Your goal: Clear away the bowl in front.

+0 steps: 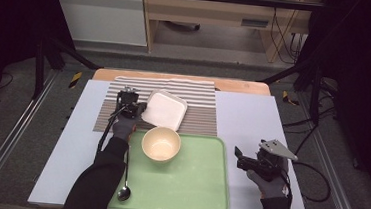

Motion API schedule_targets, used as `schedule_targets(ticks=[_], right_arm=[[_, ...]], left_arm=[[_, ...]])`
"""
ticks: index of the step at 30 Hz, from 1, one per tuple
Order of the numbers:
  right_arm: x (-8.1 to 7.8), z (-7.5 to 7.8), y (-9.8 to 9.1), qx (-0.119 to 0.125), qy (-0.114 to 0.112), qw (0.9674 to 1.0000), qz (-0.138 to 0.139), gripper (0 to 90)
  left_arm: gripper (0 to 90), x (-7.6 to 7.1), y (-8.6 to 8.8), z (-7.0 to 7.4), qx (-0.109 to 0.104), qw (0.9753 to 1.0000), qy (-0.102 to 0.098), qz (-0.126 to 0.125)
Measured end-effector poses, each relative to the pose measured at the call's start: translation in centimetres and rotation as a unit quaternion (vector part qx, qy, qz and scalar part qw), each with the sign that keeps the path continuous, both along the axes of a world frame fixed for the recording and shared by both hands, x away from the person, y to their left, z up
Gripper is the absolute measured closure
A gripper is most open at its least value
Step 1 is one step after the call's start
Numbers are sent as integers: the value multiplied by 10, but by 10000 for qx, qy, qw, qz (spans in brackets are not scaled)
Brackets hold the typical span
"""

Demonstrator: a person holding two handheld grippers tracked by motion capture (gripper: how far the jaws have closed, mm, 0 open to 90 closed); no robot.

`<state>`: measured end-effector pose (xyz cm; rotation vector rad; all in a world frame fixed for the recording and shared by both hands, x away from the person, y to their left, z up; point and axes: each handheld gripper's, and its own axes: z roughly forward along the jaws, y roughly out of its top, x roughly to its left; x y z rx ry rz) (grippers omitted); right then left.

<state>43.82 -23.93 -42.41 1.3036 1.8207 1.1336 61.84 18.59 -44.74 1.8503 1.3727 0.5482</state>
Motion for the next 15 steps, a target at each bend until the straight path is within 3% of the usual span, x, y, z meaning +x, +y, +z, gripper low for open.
schedule_targets(ticks=[9,15], right_arm=[[0,1,1,-3,-8,10000,8,66],[0,0,0,-6,2,10000,2,66]], left_arm=[[883,-6,3,13,130,9994,-285,147],[882,-10,12,25,-97,9981,-522,322]])
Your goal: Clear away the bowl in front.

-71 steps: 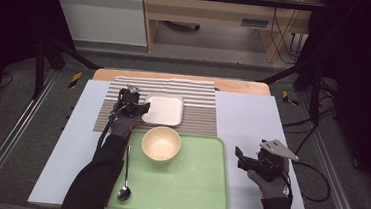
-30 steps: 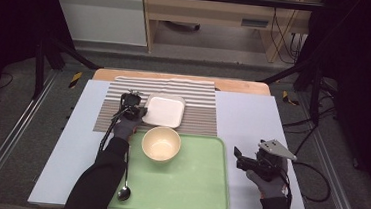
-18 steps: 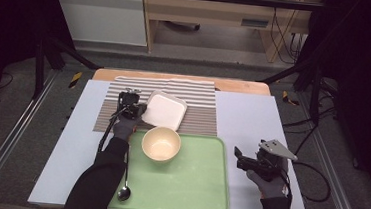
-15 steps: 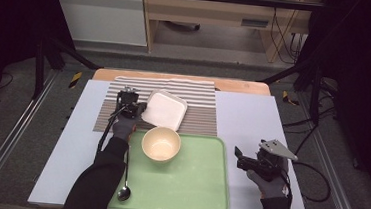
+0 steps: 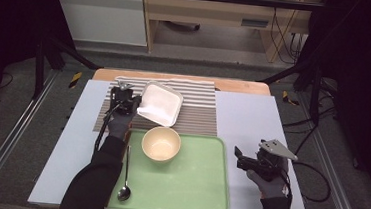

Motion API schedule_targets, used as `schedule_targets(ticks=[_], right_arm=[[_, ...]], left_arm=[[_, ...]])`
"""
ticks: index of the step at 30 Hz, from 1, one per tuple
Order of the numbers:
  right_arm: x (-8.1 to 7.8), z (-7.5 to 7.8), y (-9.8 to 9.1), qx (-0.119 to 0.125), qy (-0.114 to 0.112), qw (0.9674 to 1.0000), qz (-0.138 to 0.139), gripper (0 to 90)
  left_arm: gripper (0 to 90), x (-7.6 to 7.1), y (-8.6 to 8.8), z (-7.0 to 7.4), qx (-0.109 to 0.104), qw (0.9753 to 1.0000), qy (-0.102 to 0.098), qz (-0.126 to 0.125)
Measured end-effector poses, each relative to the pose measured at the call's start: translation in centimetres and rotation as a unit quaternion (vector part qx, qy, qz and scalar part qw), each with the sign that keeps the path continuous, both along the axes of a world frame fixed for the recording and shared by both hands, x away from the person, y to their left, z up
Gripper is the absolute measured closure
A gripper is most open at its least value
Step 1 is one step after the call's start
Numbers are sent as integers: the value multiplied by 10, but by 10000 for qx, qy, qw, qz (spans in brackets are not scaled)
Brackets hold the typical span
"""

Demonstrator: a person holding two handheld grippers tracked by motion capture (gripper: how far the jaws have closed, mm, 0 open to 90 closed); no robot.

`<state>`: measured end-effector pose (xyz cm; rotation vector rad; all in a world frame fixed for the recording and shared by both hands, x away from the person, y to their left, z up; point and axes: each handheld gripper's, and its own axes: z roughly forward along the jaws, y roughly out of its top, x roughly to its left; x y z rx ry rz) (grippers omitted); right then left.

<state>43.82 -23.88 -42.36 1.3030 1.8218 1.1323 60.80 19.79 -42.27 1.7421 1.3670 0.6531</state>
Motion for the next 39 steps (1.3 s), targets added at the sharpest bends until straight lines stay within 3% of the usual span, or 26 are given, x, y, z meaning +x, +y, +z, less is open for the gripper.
schedule_targets(ticks=[10,21,24,29,39], right_arm=[[0,0,0,-20,-7,10000,-26,64],[0,0,-1,-19,-17,10000,-49,62],[0,0,-1,-6,-16,10000,-48,62],[0,0,-1,-29,-10,10000,-47,62],[-1,1,-1,-16,-14,10000,-52,62]], left_arm=[[882,-20,8,34,-166,9988,-437,-114],[882,-50,14,65,-408,9949,-855,-335],[882,-58,13,72,-448,9925,-1015,-512],[882,-75,9,81,-454,9908,-1098,-654],[882,-119,-3,91,-489,9825,-1361,-1176]])
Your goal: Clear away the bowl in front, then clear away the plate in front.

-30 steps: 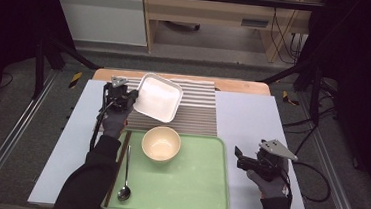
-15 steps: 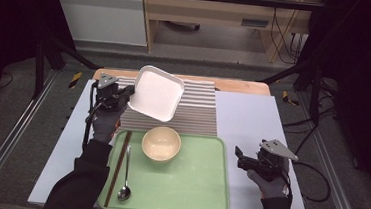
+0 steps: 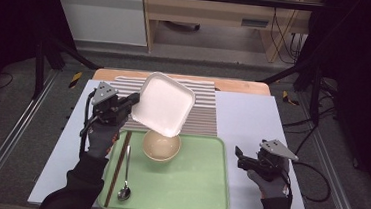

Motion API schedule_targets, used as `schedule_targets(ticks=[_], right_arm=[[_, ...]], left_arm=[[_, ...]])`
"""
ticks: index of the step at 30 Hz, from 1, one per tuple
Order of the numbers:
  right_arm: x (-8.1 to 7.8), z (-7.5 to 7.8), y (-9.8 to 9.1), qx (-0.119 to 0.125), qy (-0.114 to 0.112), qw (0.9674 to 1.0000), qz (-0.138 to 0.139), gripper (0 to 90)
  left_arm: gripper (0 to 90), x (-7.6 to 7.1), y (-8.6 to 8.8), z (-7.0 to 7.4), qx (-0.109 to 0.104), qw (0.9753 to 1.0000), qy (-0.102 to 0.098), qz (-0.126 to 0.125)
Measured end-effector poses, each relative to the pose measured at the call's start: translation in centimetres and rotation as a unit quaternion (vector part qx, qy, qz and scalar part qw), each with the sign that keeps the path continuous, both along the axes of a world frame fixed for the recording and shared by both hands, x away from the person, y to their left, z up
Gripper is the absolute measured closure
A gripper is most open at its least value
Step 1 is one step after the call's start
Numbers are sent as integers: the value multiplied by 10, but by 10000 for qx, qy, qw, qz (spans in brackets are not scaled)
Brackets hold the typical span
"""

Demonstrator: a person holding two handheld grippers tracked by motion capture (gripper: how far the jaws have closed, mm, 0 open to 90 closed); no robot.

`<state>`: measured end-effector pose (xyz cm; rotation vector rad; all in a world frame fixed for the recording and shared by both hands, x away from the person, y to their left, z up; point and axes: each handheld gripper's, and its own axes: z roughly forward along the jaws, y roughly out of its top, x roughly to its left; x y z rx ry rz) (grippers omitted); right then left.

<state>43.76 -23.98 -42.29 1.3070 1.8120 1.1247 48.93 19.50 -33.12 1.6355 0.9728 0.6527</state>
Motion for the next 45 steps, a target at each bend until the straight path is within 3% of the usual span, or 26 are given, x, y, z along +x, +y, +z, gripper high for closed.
schedule_targets(ticks=[11,16,21,28,45], right_arm=[[0,0,0,-36,2,10000,-14,62],[1,-1,0,-10,17,10000,-38,62],[1,-1,-1,-32,27,10000,-63,62],[0,0,-3,-7,-13,10000,-96,62],[-2,2,-5,14,-46,9999,-104,62]], left_arm=[[882,-40,-12,-3,76,9988,-134,-471],[882,-48,-16,-8,97,9978,-56,-656],[882,-58,-22,-12,261,9964,-30,-801],[882,-69,-28,-16,303,9955,9,-901],[881,-86,-52,-45,589,9905,368,-1183]])
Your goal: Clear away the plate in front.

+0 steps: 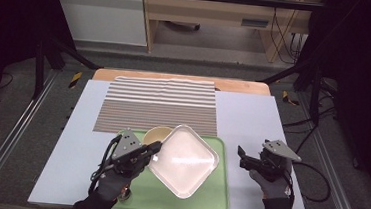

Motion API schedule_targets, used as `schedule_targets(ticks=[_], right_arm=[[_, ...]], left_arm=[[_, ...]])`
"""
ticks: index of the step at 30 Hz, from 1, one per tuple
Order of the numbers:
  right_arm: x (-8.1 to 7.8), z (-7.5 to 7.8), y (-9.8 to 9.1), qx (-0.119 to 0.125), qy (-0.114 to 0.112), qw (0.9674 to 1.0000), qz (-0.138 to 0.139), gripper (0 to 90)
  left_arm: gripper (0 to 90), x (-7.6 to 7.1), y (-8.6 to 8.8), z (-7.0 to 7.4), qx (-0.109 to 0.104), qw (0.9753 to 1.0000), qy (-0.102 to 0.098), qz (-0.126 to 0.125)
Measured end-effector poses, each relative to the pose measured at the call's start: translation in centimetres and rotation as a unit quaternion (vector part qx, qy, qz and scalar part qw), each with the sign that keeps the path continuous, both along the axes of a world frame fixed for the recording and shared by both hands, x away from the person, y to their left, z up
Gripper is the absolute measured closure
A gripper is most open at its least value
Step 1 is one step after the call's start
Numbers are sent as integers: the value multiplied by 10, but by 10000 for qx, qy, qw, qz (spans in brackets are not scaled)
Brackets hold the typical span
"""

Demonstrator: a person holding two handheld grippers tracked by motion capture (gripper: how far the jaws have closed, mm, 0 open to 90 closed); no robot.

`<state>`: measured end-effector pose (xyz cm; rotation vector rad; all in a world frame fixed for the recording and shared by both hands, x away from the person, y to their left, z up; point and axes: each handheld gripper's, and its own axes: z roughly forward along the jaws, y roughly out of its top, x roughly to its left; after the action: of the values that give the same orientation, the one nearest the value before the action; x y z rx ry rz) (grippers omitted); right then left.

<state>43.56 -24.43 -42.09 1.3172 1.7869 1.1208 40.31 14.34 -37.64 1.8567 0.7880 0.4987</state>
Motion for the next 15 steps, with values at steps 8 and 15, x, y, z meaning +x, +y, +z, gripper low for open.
schedule_targets(ticks=[8,15], right_arm=[[-2,0,-1,-17,-8,10000,-6,62],[-3,1,-2,17,-31,10000,-14,62]], left_arm=[[881,-3,-15,-15,223,9996,128,-90],[881,-3,-27,-30,428,9987,251,-135]])
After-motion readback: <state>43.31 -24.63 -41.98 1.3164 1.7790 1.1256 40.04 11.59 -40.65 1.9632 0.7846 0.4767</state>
